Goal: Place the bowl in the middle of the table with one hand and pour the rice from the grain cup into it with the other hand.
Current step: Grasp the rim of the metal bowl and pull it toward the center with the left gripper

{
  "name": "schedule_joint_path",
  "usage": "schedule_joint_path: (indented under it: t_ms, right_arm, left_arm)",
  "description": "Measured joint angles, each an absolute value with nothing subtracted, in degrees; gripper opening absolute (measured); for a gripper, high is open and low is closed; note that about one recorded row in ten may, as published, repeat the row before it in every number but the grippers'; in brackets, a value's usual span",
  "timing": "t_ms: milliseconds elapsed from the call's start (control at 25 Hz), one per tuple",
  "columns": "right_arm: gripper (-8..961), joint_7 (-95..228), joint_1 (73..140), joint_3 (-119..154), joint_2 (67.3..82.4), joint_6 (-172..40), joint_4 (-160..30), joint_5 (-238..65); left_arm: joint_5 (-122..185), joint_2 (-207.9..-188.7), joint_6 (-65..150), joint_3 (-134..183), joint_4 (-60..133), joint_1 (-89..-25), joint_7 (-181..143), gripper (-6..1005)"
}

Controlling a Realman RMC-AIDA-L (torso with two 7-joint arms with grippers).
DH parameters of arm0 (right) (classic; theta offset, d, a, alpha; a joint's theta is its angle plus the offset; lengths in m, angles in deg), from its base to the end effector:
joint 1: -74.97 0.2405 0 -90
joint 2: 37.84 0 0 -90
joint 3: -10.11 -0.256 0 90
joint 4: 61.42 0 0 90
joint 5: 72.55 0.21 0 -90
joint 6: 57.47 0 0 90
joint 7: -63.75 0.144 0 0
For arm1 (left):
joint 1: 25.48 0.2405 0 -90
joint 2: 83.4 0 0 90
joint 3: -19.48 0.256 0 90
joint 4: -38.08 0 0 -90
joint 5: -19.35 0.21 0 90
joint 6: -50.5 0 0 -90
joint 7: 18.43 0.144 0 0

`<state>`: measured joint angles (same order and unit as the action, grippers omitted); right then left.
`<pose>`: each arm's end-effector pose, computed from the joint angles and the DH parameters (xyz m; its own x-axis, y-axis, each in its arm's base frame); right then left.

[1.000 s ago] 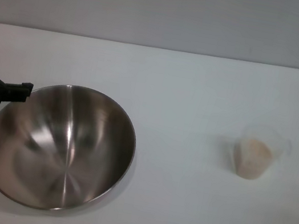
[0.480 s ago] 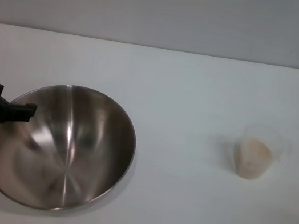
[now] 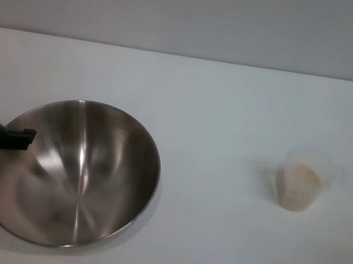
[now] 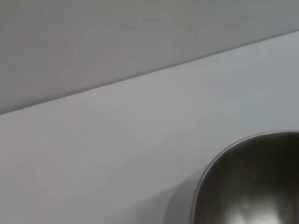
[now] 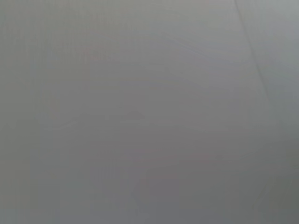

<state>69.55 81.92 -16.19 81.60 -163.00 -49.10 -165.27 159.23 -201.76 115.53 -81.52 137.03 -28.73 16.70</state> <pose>0.3587 0.1881 0.0529 0.6618 0.4575 -0.5939 -0.7392 0.2664 -0.6186 -0.2443 0.3082 0.0669 0.7338 0.6229 0.2711 0.6171 -0.4444 -0.6493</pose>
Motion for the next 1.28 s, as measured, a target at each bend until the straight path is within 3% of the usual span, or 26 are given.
schedule_joint_path:
  t_ms: [1280]
  right_arm:
    - [806,69.5,81.8,-15.8,81.6,-163.0,-49.0,-165.3]
  left_arm:
    - [160.9,-201.7,115.1,-81.4,128.7,-33.1,16.7,827]
